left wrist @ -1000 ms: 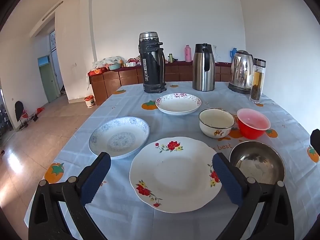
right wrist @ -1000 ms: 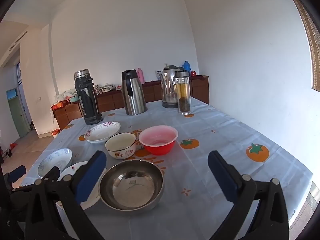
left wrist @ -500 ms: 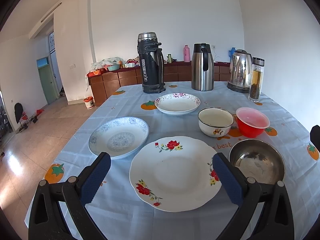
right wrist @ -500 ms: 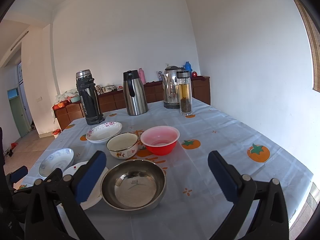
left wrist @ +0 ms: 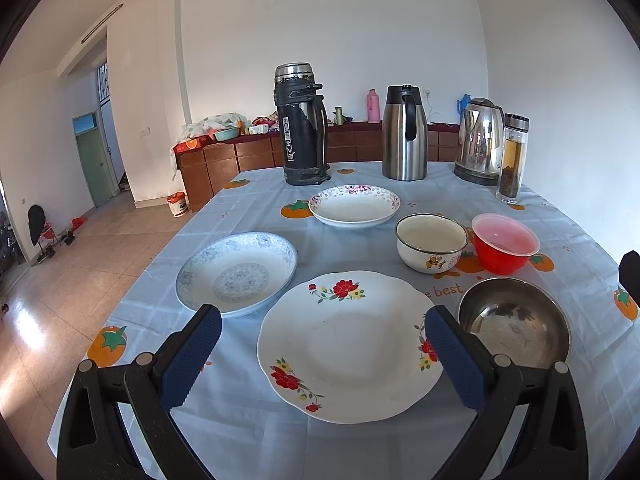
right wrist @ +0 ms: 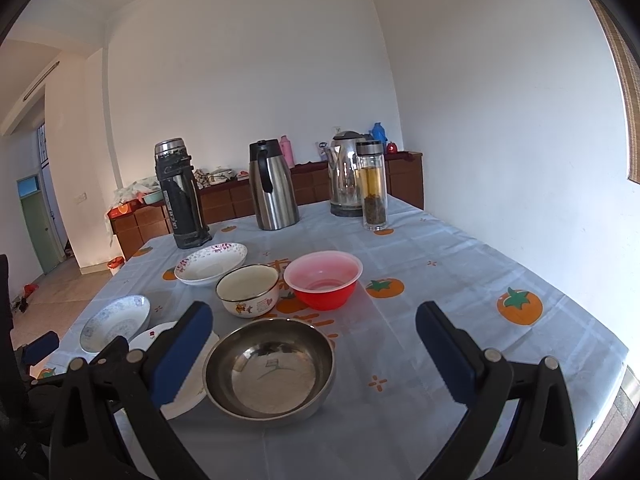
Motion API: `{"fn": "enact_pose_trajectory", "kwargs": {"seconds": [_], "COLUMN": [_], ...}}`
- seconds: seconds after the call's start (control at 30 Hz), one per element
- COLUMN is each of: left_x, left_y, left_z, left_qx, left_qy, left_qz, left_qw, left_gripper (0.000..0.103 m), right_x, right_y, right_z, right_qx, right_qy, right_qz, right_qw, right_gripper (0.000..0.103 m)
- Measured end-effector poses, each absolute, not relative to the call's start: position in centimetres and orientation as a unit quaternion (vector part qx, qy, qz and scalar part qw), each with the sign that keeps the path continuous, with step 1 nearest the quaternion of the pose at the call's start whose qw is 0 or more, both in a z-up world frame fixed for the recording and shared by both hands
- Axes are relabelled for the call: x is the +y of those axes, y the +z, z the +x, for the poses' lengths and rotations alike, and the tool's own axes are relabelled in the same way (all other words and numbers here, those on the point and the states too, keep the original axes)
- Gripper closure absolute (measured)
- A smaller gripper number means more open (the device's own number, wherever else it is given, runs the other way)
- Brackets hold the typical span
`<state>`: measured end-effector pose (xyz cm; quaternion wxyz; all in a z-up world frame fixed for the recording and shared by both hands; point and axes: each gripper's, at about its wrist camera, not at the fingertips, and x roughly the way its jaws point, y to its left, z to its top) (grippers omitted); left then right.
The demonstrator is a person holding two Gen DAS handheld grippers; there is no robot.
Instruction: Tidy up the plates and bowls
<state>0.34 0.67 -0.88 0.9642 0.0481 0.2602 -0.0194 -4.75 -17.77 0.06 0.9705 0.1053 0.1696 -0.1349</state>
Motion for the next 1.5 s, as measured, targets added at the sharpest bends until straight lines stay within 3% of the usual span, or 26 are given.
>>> {"fn": "enact_pose_trajectory", "kwargs": {"seconds": [1.5], "left_x": [1.29], "left_y": [-1.77], "left_z": [0.93], "left_qx": [0.274], "left_qy": [-0.015], "left_qz": [0.043], "left_qw": [0.961], "left_gripper": [0.000], "right_x": [-17.55], "right_y": [-0.34], "right_z": [-4.06], "right_qx": [0.176], "right_qy": [-0.127], "right_qz": [0.101], "right_qw": [0.971], "right_gripper": [0.000]}}
